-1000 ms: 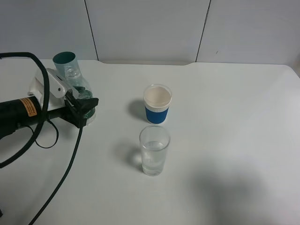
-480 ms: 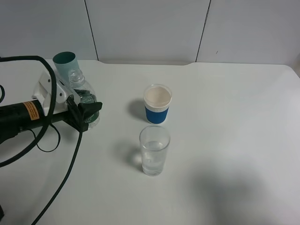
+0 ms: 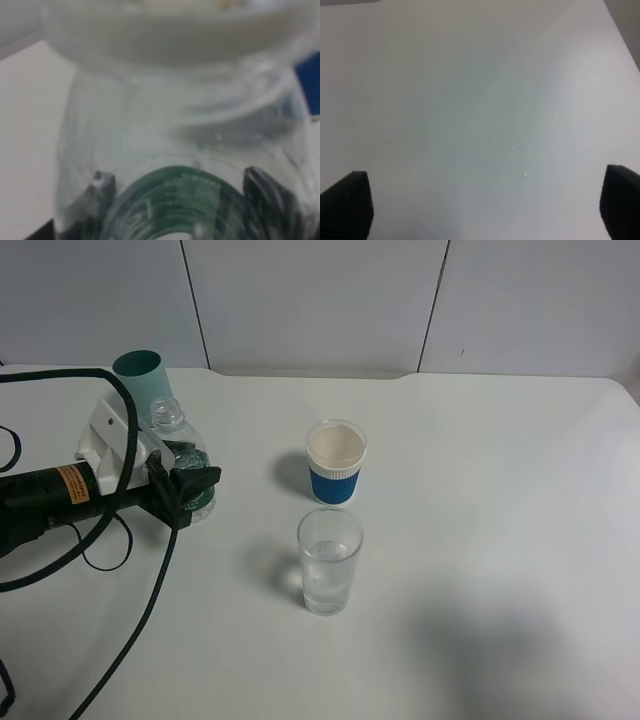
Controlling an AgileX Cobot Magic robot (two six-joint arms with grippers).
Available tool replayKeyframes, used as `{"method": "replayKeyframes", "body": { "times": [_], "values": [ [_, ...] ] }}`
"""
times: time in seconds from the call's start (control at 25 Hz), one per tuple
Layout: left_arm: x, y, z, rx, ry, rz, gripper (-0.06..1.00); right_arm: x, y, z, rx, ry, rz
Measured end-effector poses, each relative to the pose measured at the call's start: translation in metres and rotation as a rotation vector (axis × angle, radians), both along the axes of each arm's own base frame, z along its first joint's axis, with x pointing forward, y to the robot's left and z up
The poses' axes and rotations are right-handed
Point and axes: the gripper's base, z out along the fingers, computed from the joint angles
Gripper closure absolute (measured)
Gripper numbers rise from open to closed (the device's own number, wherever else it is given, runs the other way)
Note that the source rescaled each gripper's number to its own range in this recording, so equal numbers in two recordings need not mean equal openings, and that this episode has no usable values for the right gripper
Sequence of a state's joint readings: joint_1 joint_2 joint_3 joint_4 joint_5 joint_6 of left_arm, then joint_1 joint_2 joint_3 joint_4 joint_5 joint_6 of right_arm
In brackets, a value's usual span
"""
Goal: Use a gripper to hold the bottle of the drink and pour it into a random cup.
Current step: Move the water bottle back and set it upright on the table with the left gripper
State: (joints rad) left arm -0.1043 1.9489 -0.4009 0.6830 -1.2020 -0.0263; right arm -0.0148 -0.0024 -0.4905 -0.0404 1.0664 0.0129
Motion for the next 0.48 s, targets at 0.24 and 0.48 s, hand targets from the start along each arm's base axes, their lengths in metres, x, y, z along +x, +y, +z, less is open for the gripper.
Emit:
{"method": "replayKeyframes", "body": {
  "times": [0.24,0.48],
  "values": [
    [0.0,0.0,-0.0003,0.0,0.001,0.0,0.92,0.0,0.0,0.0,0.0,0.0,0.0],
    [0.0,0.0,-0.0003,-0.01,0.01,0.004,0.81,0.0,0.0,0.0,0.0,0.0,0.0]
  ]
}}
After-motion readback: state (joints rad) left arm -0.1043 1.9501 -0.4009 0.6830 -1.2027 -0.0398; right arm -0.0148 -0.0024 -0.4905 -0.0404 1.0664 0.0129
